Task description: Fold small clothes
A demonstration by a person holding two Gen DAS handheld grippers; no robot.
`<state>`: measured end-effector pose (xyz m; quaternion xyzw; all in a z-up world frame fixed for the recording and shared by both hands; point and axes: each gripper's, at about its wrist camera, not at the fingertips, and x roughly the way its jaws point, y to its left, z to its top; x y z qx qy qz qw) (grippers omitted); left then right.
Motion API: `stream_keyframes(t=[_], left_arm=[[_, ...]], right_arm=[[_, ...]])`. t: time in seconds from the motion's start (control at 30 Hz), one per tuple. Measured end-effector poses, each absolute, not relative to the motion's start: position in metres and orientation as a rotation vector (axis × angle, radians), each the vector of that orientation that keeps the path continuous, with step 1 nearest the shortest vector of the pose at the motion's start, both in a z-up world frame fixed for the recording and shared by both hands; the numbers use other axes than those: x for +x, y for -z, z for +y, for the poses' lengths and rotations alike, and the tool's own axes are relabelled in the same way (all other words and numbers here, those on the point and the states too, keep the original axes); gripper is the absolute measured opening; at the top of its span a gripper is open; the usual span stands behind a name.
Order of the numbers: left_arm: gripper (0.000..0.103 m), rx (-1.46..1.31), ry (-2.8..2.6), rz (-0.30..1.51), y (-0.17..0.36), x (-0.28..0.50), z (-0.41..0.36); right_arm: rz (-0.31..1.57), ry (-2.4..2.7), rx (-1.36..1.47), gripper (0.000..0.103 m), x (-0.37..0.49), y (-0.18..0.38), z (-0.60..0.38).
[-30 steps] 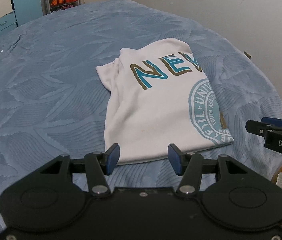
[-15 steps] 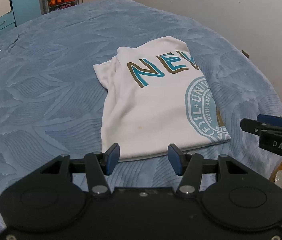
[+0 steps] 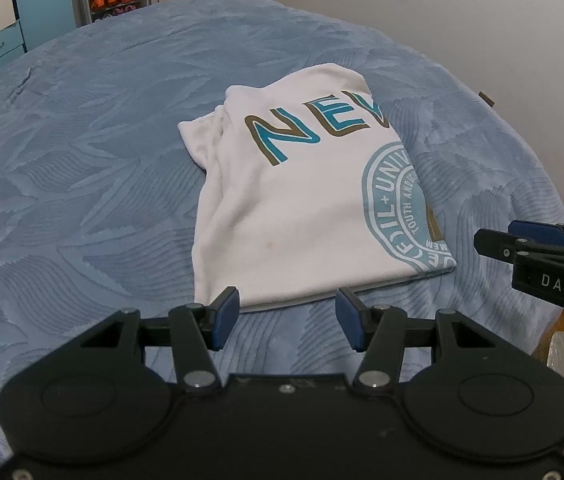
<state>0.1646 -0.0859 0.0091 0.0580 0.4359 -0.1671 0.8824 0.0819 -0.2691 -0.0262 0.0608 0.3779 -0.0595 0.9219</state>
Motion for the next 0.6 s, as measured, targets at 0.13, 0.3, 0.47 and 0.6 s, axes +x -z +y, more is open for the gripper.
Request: stream_keyframes(t=[0.13, 0.3, 0.47, 0.6], left_arm=[[0.055, 0.118, 0.347, 0.915, -0.0076, 0.1647, -0.0856], [0.055, 0.116, 0.344, 0.916, -0.0068, 0.1641, -0.0848], [0.055, 0.165, 0.329, 0.92, -0.004, 0.1632, -0.0869], [0.055, 0.137, 0.332, 0.872, -0.0079, 0.1583, -0.0817]], right_arm=[[0.779, 0.122, 0.125, 0.051, 0.0815, 0.0273, -0.2682], [0.781, 0.117, 0.118, 0.051, 0.0805, 0.0281, -0.2678], [0.782, 0.117, 0.12, 0.051, 0.0804, 0.0284, -0.2674], [0.783, 0.117, 0.12, 0.051, 0.0797, 0.0288, -0.2666]])
